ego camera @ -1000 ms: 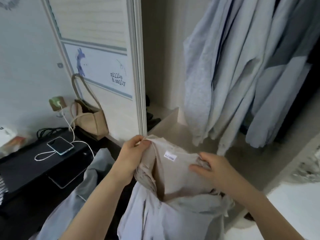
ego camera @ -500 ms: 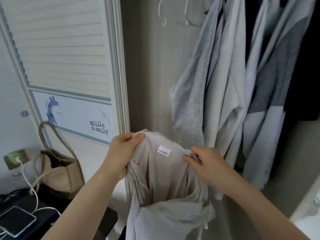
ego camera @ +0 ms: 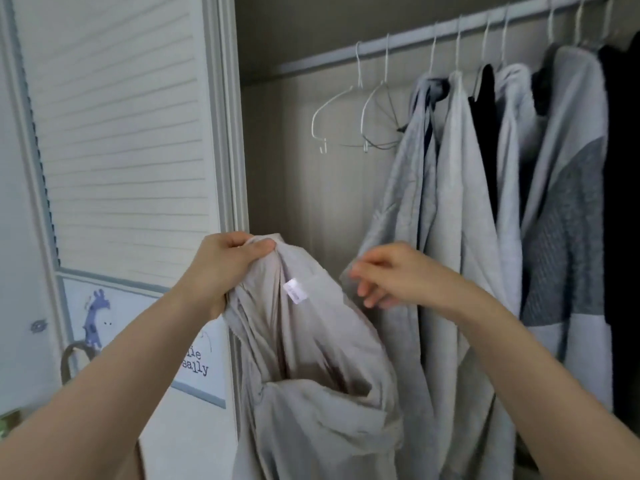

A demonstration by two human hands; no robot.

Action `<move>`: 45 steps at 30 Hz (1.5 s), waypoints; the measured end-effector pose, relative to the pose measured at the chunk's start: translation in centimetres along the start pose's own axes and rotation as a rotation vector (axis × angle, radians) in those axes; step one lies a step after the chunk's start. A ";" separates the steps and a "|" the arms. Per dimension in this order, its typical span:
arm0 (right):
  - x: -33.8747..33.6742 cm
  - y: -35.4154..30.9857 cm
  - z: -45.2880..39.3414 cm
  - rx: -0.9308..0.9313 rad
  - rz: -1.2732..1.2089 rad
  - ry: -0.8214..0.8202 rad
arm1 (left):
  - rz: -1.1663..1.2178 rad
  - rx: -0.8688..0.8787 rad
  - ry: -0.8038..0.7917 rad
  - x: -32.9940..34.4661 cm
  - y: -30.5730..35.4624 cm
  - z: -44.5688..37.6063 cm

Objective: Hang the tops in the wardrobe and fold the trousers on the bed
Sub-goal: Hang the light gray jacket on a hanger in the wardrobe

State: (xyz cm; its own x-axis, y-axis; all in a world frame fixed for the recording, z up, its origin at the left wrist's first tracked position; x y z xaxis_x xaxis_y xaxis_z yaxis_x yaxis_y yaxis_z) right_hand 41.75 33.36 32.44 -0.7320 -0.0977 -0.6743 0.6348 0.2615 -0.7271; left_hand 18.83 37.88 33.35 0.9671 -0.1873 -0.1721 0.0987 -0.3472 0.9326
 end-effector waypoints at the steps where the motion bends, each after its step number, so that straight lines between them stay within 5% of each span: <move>1: -1.2 -1.4 -1.3 -0.024 -0.007 0.025 | -0.031 0.026 0.015 0.0 0.9 -1.1; 7: -13.0 -9.1 -8.3 -0.200 -0.055 0.511 | -0.454 0.242 0.090 1.2 4.6 -5.6; 11: -18.9 -11.1 -12.2 -0.109 -0.041 0.706 | -0.685 0.356 0.207 1.8 6.0 -7.2; 15: -21.1 -10.4 -14.8 0.010 -0.050 0.666 | -0.677 0.375 0.221 1.7 6.2 -8.5; 22: -21.0 -9.5 -18.0 -0.089 -0.296 0.394 | -0.621 0.343 0.237 0.5 6.1 -11.1; 34: -23.7 -8.5 -18.6 -0.099 -0.585 0.574 | -0.521 0.322 0.167 0.5 4.7 -11.3; 45: -24.2 -6.8 -19.5 -0.015 -0.259 0.630 | -0.533 0.310 0.104 0.7 4.0 -9.6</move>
State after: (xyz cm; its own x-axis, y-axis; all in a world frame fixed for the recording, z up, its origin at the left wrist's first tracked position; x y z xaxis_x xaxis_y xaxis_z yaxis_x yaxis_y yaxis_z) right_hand 50.28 52.67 56.25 -0.8670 0.4177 -0.2716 0.4198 0.3187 -0.8498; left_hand 22.19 45.22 39.97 0.8228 0.1702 -0.5423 0.5165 -0.6220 0.5884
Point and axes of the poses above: each hand's wrist, its own z-axis away from the middle knuckle, its own x-axis out of the palm, y = z × x, the point moved 7 cm from there along -z, towards the middle knuckle, and after that the axes turned 15 degrees about -y, right-handed, at the moved point
